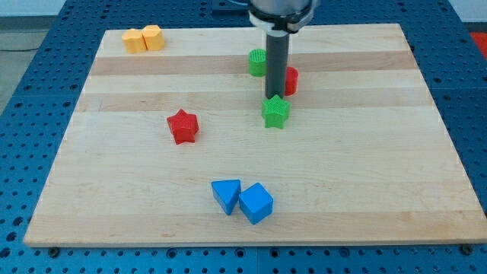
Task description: Move the red circle towards the right top of the board
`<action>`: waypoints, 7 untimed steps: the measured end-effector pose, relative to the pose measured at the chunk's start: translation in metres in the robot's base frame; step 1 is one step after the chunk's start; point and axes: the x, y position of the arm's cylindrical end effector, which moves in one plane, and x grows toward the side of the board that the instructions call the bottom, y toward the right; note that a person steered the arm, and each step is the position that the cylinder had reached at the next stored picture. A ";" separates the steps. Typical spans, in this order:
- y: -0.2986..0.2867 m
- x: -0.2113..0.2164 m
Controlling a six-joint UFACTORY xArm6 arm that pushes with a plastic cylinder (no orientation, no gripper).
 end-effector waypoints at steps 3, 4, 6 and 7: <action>0.023 -0.063; 0.046 -0.067; 0.085 -0.067; 0.099 -0.067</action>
